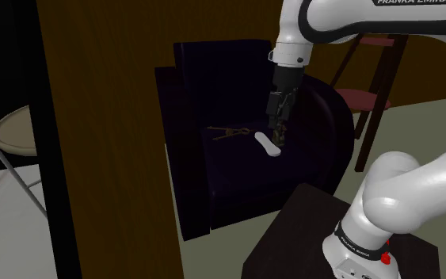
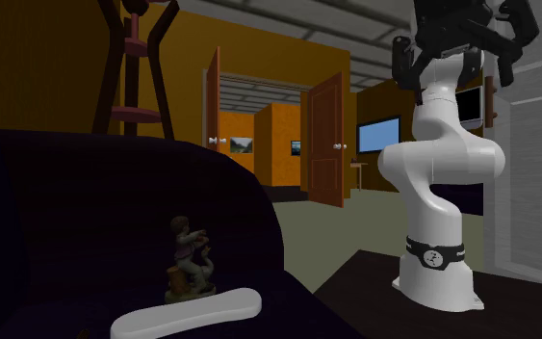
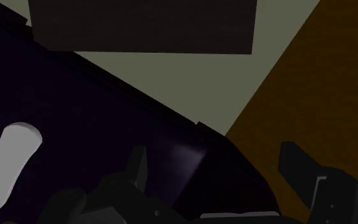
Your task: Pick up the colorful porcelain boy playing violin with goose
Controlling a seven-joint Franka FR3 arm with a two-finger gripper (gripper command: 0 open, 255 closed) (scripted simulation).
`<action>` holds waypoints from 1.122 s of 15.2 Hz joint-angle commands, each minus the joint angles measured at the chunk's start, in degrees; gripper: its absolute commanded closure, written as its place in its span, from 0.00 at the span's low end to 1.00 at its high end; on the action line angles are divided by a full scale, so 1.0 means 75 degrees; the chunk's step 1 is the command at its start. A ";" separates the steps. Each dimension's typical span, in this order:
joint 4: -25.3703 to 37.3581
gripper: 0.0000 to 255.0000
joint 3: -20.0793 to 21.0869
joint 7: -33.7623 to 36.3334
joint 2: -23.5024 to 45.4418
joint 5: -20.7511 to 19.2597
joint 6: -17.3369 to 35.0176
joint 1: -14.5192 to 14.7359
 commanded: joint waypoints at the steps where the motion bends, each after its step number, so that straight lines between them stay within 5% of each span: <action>1: 0.0000 0.00 0.0000 0.0000 0.0000 0.0000 0.0000 0.0000; 17: -0.0179 0.00 -0.1739 -0.1317 0.2214 -0.0912 0.2780 -0.1136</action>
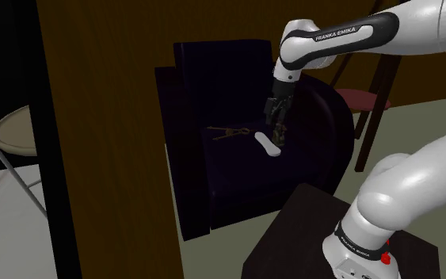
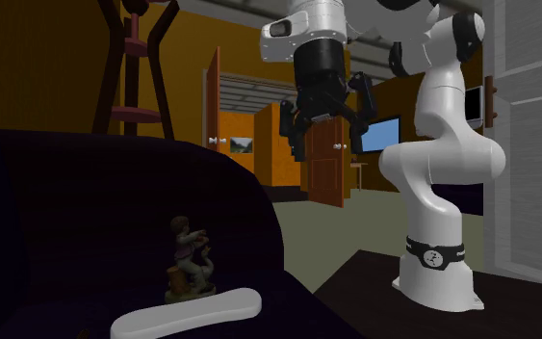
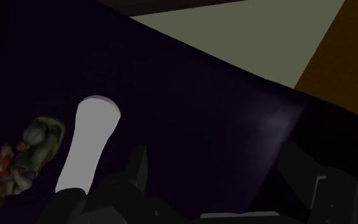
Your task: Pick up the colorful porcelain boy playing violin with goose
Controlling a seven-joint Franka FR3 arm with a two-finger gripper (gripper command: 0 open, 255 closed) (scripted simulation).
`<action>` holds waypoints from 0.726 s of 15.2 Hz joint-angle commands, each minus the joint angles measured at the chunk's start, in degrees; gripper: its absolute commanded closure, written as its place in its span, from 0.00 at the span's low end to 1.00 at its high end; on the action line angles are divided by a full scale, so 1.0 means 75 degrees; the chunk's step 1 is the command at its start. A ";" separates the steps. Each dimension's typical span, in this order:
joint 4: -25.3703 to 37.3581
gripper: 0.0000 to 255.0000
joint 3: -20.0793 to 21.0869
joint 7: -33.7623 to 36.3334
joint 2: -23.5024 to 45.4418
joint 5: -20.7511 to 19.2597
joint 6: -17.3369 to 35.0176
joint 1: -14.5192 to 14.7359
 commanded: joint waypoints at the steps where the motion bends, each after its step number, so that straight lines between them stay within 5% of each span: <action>1: 0.0006 0.00 -0.0239 -0.0195 0.0298 -0.0056 0.0353 -0.0134; 11: 0.0960 0.00 -0.1323 -0.1220 0.2427 0.0348 0.1736 -0.0567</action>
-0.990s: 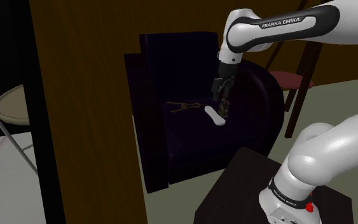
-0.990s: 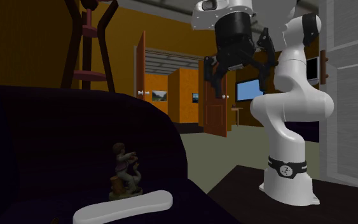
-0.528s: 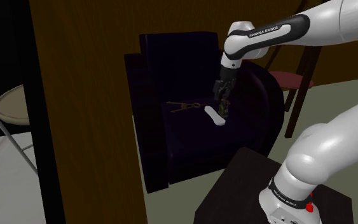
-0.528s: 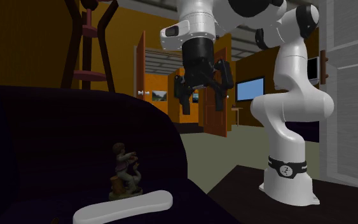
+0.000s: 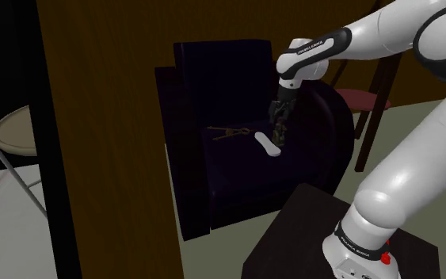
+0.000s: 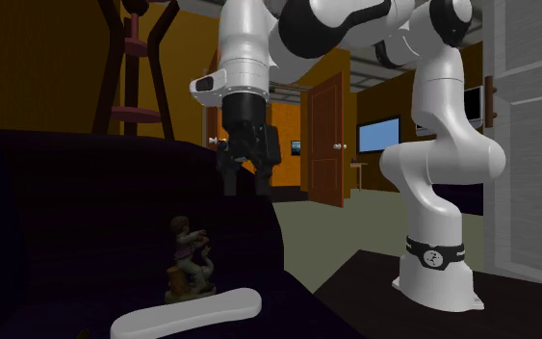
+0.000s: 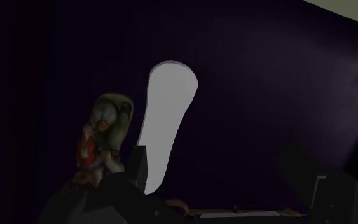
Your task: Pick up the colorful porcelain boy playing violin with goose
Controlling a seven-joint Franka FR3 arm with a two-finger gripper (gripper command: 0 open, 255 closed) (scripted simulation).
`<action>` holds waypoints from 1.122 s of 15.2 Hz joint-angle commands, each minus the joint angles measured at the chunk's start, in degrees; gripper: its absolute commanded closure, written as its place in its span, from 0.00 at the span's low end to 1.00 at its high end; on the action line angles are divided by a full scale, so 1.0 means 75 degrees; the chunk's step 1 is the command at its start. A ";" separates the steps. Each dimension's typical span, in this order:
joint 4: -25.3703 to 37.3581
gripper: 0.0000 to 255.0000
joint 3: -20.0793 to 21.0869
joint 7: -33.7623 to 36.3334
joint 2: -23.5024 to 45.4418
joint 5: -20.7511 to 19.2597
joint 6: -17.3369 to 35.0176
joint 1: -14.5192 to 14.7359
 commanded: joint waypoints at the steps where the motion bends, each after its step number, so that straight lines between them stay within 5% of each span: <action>1: 0.0242 0.00 -0.0203 -0.0246 0.0450 0.0172 0.0235 -0.0090; 8: 0.1334 0.00 -0.0685 -0.1149 0.2086 0.1098 0.0741 -0.0499; 17: 0.1029 0.00 -0.0619 -0.1449 0.2534 0.1456 0.1422 -0.0550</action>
